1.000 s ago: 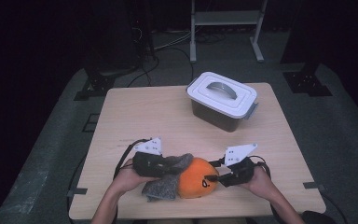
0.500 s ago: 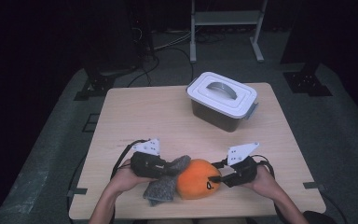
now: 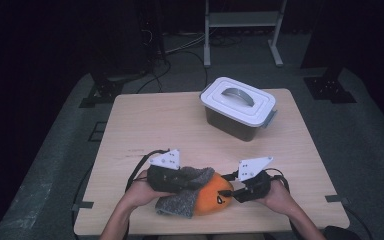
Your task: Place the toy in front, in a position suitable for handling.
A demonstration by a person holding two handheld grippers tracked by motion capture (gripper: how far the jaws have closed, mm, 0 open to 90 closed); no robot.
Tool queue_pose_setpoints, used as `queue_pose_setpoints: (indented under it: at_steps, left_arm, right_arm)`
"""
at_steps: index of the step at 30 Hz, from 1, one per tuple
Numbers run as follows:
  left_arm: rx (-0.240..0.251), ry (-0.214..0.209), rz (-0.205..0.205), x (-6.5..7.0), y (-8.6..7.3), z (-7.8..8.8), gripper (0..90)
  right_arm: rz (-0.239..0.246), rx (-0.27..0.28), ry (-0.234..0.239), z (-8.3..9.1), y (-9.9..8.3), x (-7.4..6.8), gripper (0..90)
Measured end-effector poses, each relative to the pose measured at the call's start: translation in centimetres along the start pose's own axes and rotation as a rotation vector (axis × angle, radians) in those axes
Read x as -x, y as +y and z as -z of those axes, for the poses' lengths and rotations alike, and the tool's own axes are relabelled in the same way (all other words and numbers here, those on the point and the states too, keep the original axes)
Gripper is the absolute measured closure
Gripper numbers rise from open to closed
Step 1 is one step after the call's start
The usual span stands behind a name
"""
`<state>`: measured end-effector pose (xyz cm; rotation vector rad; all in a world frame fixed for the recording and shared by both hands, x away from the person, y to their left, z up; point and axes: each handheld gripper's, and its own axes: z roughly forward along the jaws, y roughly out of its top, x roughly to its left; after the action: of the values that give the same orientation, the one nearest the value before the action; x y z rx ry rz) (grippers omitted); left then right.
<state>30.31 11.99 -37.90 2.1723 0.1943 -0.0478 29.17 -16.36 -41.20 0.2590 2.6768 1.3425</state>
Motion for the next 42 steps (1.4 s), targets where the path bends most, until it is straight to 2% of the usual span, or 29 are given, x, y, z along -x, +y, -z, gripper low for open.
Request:
queue_pose_setpoints:
  at_steps: [4, 7, 9, 11, 12, 14, 16, 19, 22, 24, 26, 30, 31, 33, 35, 37, 39, 42]
  left_arm:
    - [-0.030, 0.004, 0.032, -0.6, -1.1, 0.2, 76.7]
    - [-0.057, 0.033, 0.038, -0.8, -1.6, 0.7, 76.7]
    - [-0.058, 0.030, 0.039, -0.8, -1.7, 1.0, 76.7]
    - [-0.049, 0.022, 0.043, -0.8, -1.8, 0.9, 76.7]
    - [-0.047, 0.021, 0.042, -0.8, -1.6, 0.9, 76.7]
    - [-0.033, 0.027, 0.035, -0.7, -1.2, 1.0, 76.7]
    - [-0.014, 0.039, 0.018, -0.4, -0.6, 1.3, 76.7]
    - [0.017, 0.050, -0.012, 0.3, 0.4, 1.5, 76.7]
    - [-0.032, 0.073, -0.017, 0.4, 0.5, 1.1, 76.7]
    - [-0.052, 0.055, 0.025, 0.0, -0.2, 0.7, 76.7]
    - [-0.058, 0.025, 0.054, -0.3, -0.7, 0.3, 76.9]
    - [-0.077, -0.023, 0.053, -0.1, -0.7, 0.0, 77.0]
    - [-0.078, -0.029, 0.051, 0.0, -0.7, 0.0, 76.9]
    - [-0.077, -0.035, 0.051, 0.1, -0.5, -0.1, 76.9]
    - [-0.072, -0.022, 0.044, 0.1, -0.3, 0.1, 76.9]
    - [-0.033, -0.025, 0.055, 0.0, 0.1, 0.6, 76.9]
    - [0.006, -0.022, 0.048, 0.0, 0.6, 1.0, 76.9]
    - [0.040, -0.018, 0.036, 0.4, 1.3, 1.0, 76.9]
  right_arm:
    - [-0.041, 0.010, 0.010, 0.1, -0.2, 0.5, 45.9]
    - [-0.091, 0.021, 0.014, 0.3, -0.1, 0.8, 39.1]
    - [-0.100, 0.014, 0.008, 0.4, -0.2, 1.0, 35.9]
    - [-0.124, 0.014, 0.015, 0.1, -0.5, 1.1, 36.2]
    - [-0.131, 0.013, 0.024, -0.1, -0.5, 1.1, 39.9]
    - [-0.113, 0.016, 0.004, -0.3, -0.5, 0.7, 52.5]
    - [-0.074, 0.012, -0.013, -0.1, -0.2, 0.4, 58.3]
    - [-0.051, 0.049, -0.033, 0.5, 0.3, 0.1, 60.4]
    - [-0.025, 0.045, -0.039, 0.4, 0.3, 0.0, 60.8]
    - [-0.031, 0.040, -0.035, 0.5, 0.1, 0.1, 60.6]
    - [-0.056, 0.037, -0.010, 0.5, 0.0, 0.4, 56.4]
    - [-0.126, 0.035, 0.011, 0.5, 0.1, 1.0, 38.6]
    - [-0.150, 0.031, 0.023, 0.3, 0.0, 1.2, 37.5]
    - [-0.164, 0.028, 0.036, -0.2, -0.1, 1.2, 36.9]
    - [-0.156, 0.032, 0.025, -0.3, 0.0, 0.9, 45.3]
    - [-0.088, 0.031, -0.012, -0.2, 0.2, 0.1, 56.0]
    - [-0.010, 0.036, -0.022, -0.1, 0.6, -0.7, 59.3]
    - [0.047, 0.043, 0.002, -0.2, 1.2, -1.6, 59.7]
